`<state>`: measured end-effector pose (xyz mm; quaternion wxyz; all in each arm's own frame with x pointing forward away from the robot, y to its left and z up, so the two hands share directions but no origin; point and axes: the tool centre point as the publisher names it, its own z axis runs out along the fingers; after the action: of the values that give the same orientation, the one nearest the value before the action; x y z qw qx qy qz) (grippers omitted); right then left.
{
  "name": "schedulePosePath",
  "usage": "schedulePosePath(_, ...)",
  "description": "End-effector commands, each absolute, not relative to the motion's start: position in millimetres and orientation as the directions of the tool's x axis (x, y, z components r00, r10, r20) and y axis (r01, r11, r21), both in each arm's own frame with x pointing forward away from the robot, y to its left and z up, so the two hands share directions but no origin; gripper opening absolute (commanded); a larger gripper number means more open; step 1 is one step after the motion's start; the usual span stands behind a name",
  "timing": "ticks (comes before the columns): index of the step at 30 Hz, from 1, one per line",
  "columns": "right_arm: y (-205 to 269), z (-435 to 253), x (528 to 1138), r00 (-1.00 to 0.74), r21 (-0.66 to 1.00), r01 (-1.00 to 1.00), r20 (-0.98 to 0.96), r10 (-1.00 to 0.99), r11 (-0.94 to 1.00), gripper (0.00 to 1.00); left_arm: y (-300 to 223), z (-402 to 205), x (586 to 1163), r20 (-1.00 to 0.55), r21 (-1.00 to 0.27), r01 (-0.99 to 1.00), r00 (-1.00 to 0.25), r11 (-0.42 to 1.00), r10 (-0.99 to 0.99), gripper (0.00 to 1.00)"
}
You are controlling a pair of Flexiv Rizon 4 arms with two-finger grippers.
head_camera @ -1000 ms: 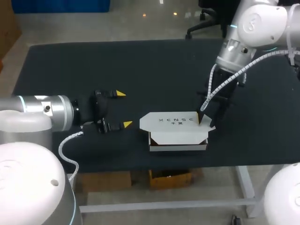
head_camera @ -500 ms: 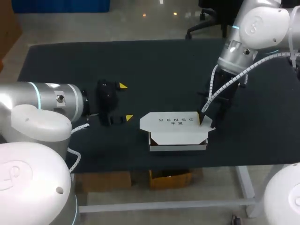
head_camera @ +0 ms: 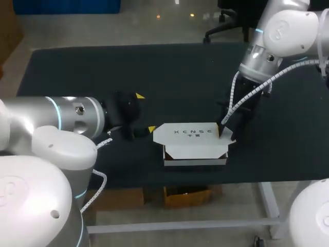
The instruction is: Assemble the packaging by folding the flat box into shape, placing the metal phone stand inside, and closing the box properly
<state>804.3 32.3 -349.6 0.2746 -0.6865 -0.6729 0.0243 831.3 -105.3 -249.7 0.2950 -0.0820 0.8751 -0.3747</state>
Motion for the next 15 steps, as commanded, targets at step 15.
schedulePosePath(15,31.0,-357.5,800.0,0.104,-0.319,0.948,0.359,0.928,0.018,0.47,-124.0,-238.0,848.2,-0.014,-0.44,-0.58,-0.759,0.686,-0.651,1.0)
